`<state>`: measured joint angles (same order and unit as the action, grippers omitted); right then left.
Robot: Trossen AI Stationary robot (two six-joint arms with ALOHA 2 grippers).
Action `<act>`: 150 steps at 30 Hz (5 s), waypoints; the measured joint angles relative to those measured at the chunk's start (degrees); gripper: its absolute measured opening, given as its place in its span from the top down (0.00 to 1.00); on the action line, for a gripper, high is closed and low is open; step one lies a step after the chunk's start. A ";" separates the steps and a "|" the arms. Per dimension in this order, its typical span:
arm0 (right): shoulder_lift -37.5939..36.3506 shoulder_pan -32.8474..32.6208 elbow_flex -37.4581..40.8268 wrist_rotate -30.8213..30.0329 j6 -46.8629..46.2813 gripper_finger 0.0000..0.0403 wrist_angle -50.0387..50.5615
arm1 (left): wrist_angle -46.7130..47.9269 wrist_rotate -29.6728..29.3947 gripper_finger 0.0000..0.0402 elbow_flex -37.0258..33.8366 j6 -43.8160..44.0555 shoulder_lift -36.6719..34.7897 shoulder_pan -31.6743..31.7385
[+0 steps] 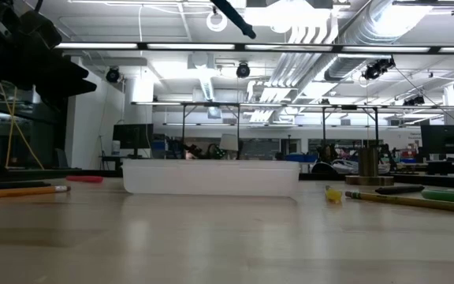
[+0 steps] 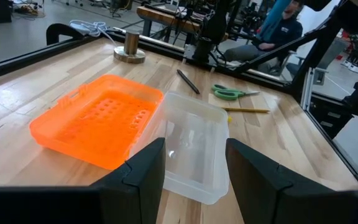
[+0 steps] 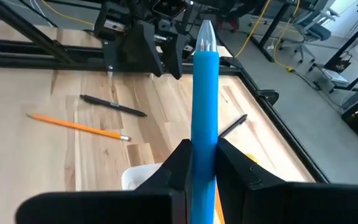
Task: Pick & place school supplies into a supply box
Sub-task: Put the blue pen into the orange supply box
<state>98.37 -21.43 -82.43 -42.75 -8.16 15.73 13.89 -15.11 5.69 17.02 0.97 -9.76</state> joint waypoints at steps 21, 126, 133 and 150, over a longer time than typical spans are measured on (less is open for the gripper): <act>0.00 3.60 0.02 14.40 -8.54 0.92 5.11 | 0.00 0.04 0.50 0.00 0.01 0.00 -0.02; 18.32 20.66 0.11 40.18 -4.70 0.90 9.30 | 0.17 -0.63 0.50 0.02 -0.24 0.01 -0.01; 19.96 20.70 0.09 40.84 -4.86 0.90 8.87 | 0.31 -0.63 0.50 0.02 -0.24 0.00 -0.02; 19.93 21.46 0.09 41.78 -4.84 0.90 8.52 | 1.20 -0.61 0.50 0.13 -0.24 0.00 -0.02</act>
<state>118.30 0.03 -82.35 -0.97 -12.99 24.25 15.09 -15.73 5.82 16.78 0.97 -9.78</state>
